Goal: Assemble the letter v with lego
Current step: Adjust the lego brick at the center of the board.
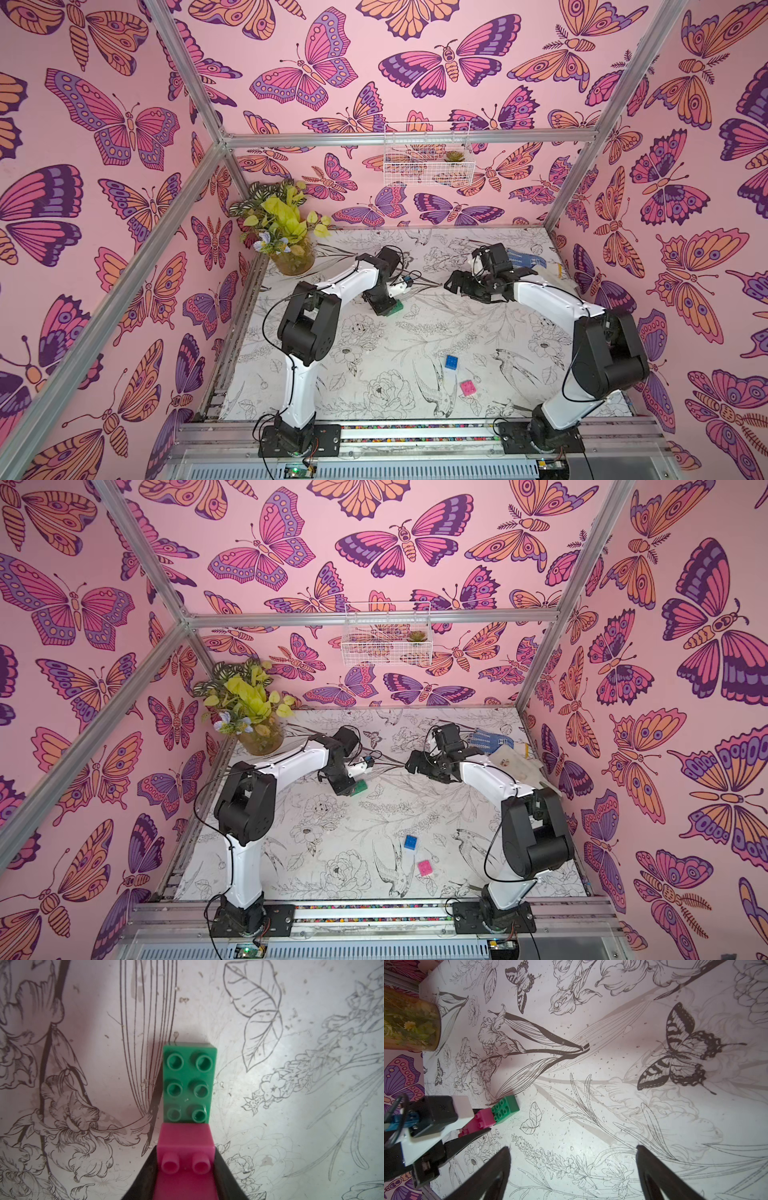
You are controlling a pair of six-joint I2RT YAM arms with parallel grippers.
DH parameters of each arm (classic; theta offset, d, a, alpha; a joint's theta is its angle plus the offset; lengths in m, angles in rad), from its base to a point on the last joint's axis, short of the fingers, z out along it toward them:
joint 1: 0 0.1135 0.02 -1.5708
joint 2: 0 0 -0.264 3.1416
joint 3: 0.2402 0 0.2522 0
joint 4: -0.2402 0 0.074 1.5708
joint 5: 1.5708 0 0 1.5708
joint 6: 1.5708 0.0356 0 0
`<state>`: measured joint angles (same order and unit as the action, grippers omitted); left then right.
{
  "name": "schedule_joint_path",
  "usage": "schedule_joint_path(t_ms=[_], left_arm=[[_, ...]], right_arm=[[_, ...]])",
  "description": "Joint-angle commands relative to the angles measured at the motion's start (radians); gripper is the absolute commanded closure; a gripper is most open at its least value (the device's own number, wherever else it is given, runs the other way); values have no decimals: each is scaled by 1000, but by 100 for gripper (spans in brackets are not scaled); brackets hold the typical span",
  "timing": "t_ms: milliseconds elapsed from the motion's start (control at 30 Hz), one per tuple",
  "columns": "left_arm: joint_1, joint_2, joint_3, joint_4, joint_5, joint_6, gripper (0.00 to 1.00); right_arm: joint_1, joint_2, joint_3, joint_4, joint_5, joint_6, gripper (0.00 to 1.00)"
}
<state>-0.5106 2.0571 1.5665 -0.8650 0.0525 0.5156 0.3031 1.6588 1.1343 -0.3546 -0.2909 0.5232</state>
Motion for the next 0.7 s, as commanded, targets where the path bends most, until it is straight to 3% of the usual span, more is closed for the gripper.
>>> schedule_joint_path(t_ms=[0, 667], left_arm=[[1, 6, -31, -33, -14, 7, 75], [7, 52, -25, -45, 30, -36, 76]], right_arm=[[7, 16, 22, 6, -11, -7, 5], [8, 10, 20, 3, -19, -10, 5]])
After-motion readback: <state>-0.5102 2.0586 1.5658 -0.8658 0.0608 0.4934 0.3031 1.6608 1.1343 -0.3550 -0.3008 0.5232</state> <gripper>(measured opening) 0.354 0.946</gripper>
